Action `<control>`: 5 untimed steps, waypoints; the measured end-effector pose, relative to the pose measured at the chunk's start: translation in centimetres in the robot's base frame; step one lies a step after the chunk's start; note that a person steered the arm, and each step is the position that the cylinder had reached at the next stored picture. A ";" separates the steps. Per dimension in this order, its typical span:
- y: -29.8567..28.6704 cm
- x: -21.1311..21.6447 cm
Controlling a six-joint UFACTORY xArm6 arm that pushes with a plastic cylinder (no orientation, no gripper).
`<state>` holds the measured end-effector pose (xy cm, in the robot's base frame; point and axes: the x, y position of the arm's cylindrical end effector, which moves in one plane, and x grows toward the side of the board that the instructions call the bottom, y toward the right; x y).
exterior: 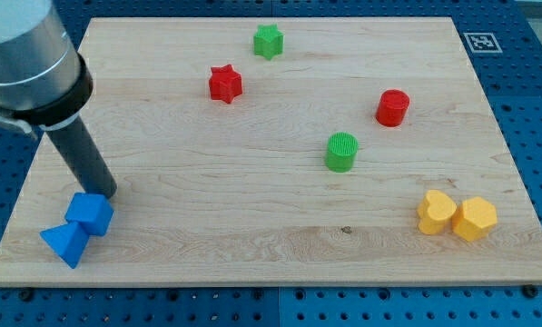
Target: Move the red star to center left
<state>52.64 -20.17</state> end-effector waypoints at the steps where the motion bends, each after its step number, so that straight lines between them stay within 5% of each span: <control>1: 0.0 0.1; 5: 0.0 0.3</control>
<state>52.91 -20.16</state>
